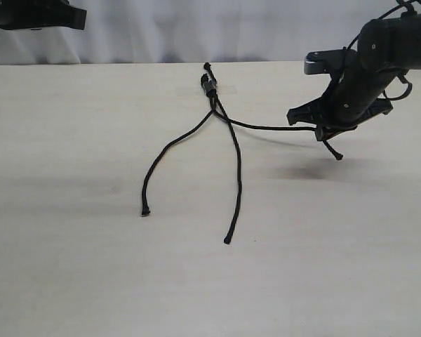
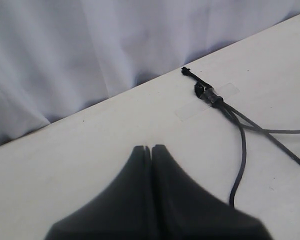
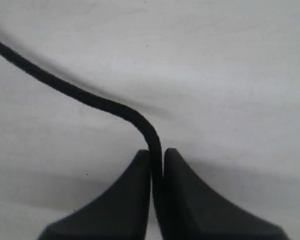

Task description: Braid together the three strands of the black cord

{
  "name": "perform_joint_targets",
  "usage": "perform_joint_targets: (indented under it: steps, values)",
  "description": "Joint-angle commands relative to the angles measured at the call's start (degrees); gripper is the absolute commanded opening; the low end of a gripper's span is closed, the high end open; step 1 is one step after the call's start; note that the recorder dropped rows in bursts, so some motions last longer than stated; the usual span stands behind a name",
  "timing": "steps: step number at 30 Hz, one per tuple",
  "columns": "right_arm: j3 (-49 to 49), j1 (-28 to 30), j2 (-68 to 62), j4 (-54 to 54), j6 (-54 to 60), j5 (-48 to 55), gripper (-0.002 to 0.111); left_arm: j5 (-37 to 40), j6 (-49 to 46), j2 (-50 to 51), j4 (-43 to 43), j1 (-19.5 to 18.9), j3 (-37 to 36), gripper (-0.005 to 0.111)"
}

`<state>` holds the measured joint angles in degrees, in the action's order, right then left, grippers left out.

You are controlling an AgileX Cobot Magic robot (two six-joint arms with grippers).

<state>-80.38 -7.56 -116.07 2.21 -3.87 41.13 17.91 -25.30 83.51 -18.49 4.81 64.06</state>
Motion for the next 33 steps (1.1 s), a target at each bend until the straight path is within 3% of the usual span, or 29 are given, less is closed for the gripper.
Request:
perform_joint_targets:
  steps: [1,3,5,8,9,13,17,23,33]
  values:
    - [0.09,-0.39,-0.09,0.14,-0.44,-0.93,0.034,-0.73,-0.01,-0.02,-0.74,0.23,-0.59,0.000]
    - [-0.28,-0.53,-0.09,0.37,0.31,-1.96,0.056,-0.73,-0.01,-0.02,-0.74,0.23,-0.59,0.000]
    - [-0.56,-0.53,0.78,-1.39,2.29,-0.59,0.061,-0.73,-0.01,-0.02,-0.74,0.23,-0.59,0.000]
    - [-0.56,-2.78,2.57,-9.78,11.53,1.41,0.049,-0.73,-0.01,-0.02,-0.74,0.23,-0.59,0.000]
    - [-0.56,-4.88,2.73,-13.28,16.10,2.19,0.040,-0.63,-0.01,-0.08,-0.74,0.23,-0.59,0.000]
    - [0.77,-12.48,-0.04,-13.28,18.38,1.96,0.023,-0.49,-0.01,-0.08,-0.74,0.23,-0.59,0.000]
    - [0.77,-15.95,-4.44,-11.11,17.98,0.11,0.023,-0.13,-0.01,-0.08,-0.74,0.23,-0.59,0.000]
    - [0.77,-16.80,-6.27,-9.53,14.51,0.25,0.023,-0.11,-0.01,-0.08,-1.71,0.23,-0.59,0.000]
    - [-0.15,-28.18,-6.89,-9.40,16.05,0.16,0.023,-0.01,-0.01,-0.08,-1.71,0.23,-0.59,0.000]
